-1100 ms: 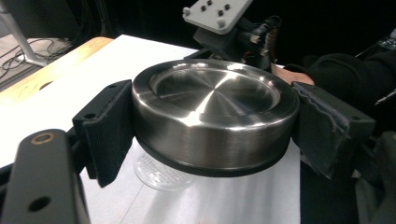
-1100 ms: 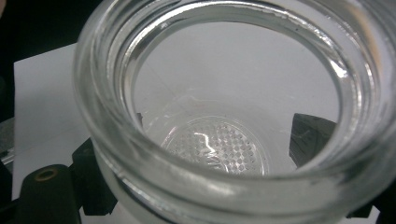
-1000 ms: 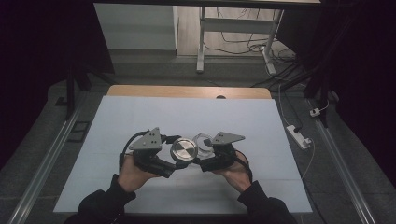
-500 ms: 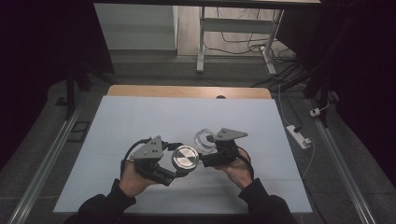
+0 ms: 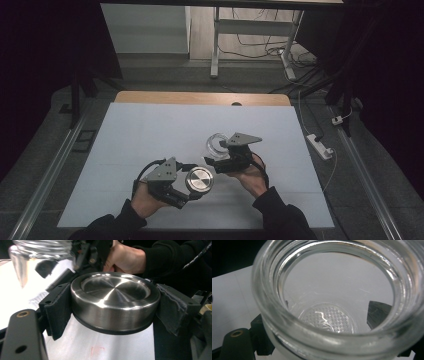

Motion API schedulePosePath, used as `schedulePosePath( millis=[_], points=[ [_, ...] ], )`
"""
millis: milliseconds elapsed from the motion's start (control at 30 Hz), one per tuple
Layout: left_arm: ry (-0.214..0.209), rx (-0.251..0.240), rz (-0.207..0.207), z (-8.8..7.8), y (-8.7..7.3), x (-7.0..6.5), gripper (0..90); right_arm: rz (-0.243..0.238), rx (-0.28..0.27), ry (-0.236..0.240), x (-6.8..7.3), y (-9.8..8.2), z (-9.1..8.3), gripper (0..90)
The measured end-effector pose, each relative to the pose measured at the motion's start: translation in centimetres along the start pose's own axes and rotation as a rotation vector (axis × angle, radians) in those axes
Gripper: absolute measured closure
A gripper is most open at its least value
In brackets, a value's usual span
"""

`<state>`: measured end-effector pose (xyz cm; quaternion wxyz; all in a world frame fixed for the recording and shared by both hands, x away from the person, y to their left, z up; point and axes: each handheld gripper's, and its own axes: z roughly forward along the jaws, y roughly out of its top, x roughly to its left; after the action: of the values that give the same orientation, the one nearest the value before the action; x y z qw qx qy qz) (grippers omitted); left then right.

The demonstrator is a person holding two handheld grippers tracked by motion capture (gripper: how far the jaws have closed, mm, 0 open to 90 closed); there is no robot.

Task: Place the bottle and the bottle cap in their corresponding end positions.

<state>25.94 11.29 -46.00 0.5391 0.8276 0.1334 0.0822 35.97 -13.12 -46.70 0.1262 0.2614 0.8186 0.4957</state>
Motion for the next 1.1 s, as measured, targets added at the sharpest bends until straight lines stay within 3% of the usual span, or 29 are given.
schedulePosePath(
  millis=[467, 967, 1100],
  points=[
    [0.020, 0.018, -0.006, 1.1, -2.3, 0.3, 19.0, 0.003, 0.015, -0.021, -0.9, 0.8, 2.8, 15.2],
    [0.079, 0.076, -0.061, 3.3, -4.3, 2.5, 18.9, 0.013, 0.038, -0.072, -2.9, 1.0, 5.5, 15.2],
    [0.078, 0.097, -0.079, 4.1, -4.7, 3.1, 18.9, 0.017, 0.053, -0.085, -3.4, 0.8, 6.3, 15.2]
  ],
)
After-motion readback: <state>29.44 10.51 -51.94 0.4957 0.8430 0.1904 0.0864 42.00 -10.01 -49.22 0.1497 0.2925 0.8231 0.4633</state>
